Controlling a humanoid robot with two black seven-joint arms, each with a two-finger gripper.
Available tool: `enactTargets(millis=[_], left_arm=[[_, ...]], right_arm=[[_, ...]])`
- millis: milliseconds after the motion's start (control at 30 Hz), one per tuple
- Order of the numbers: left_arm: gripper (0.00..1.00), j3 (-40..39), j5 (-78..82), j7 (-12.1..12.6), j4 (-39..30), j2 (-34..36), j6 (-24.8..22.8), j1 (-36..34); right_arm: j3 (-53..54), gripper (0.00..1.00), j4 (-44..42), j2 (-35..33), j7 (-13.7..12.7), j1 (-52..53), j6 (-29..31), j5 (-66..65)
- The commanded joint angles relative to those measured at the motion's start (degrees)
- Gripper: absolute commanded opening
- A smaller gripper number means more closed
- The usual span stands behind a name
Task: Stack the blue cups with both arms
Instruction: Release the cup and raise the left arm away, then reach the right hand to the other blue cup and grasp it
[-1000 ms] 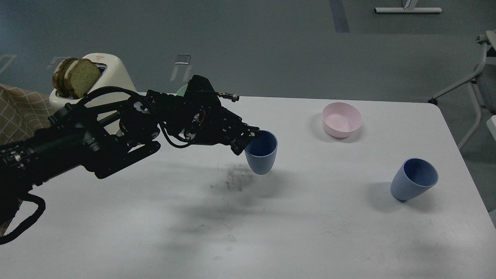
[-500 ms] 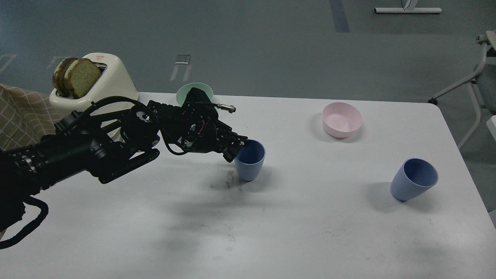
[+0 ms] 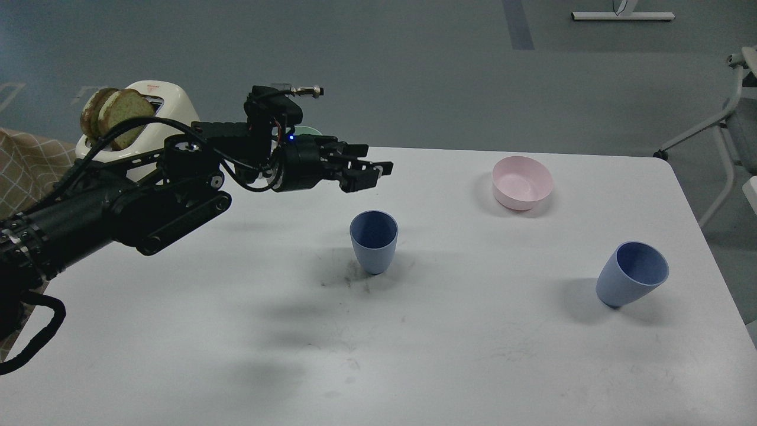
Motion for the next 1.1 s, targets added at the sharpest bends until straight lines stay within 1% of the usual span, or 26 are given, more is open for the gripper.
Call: enactTargets(millis=[0, 100, 133, 200, 267, 333, 367, 400, 467, 500, 533, 600, 733, 800, 1033, 1067], left_arm=[[0.97, -7.7, -14.0, 0.1, 0.3, 0.1, 2.8, 3.3], [0.97, -13.2, -24.1, 0.0, 0.3, 0.3, 4.2, 5.5], [0.97, -15.9, -29.3, 0.0, 0.3, 0.4, 4.3, 6.8], [0.97, -20.1, -37.0, 0.0, 0.3, 0.4, 4.3, 8.8], [0.97, -22.7, -42.0, 0.1, 0.3, 0.4, 4.2, 9.8], [0.97, -27.6, -53.4, 0.4, 0.4, 0.4, 3.8, 11.8], [0.97, -28.4, -56.3, 0.4, 0.4, 0.4, 3.8, 12.3], [0.97, -29.4, -61.0, 0.5, 0.4, 0.5, 3.8, 13.4], [0.97, -30.0, -64.3, 0.5, 0.4, 0.5, 3.8, 13.8], [0.97, -30.3, -66.6, 0.5, 0.5, 0.7, 4.0, 13.9], [0.97, -30.8, -67.9, 0.5, 0.8, 0.6, 4.2, 14.0], [0.97, -32.2, -68.8, 0.5, 2.6, 0.2, 3.8, 14.2], [0.97, -33.5, -69.0, 0.6, 6.8, -0.3, 3.5, 14.2], [0.97, -33.5, -69.0, 0.6, 7.7, -0.2, 3.4, 14.2], [0.97, -33.5, -69.0, 0.6, 7.8, -0.3, 2.4, 14.2], [0.97, -33.4, -68.9, 0.6, 7.8, -0.4, 2.4, 14.2]], right_arm=[[0.0, 1.0, 1.6, -1.9, 0.9, -1.5, 0.0, -7.3], [-0.2, 1.0, 5.0, -1.9, 1.1, -1.8, 0.0, -13.8], [-0.9, 1.0, 7.2, -2.0, 1.1, -2.3, 0.0, -18.0], [-3.2, 1.0, 11.1, -2.0, 1.5, -2.8, 0.0, -24.7], [-4.3, 1.0, 13.3, -1.7, 1.6, -2.9, 0.0, -28.6], [-6.0, 1.0, 16.7, -1.3, 1.8, -2.9, 0.0, -37.1], [-6.7, 1.0, 17.2, -1.3, 1.8, -2.9, 0.0, -39.3], [-8.1, 1.0, 18.2, -1.5, 2.1, -2.9, 0.0, -43.9], [-9.6, 1.0, 19.0, -1.9, 3.0, -2.9, 0.0, -48.9], [-10.8, 1.0, 19.8, -1.9, 4.5, -2.9, 0.0, -54.0], [-11.9, 1.0, 20.6, -1.9, 6.1, -3.0, 0.0, -58.4], [-14.0, 1.0, 21.0, -1.9, 7.6, -3.1, 0.0, -63.7], [-18.8, 1.0, 21.0, -1.8, 7.6, -3.2, 0.0, -67.3], [-21.5, 1.0, 21.0, -1.7, 7.6, -3.3, 0.0, -68.8], [-28.1, 1.0, 20.5, -0.6, 7.4, -3.8, 0.0, -74.7], [-28.7, 0.98, 20.3, -0.6, 7.3, -3.8, 0.0, -74.9]])
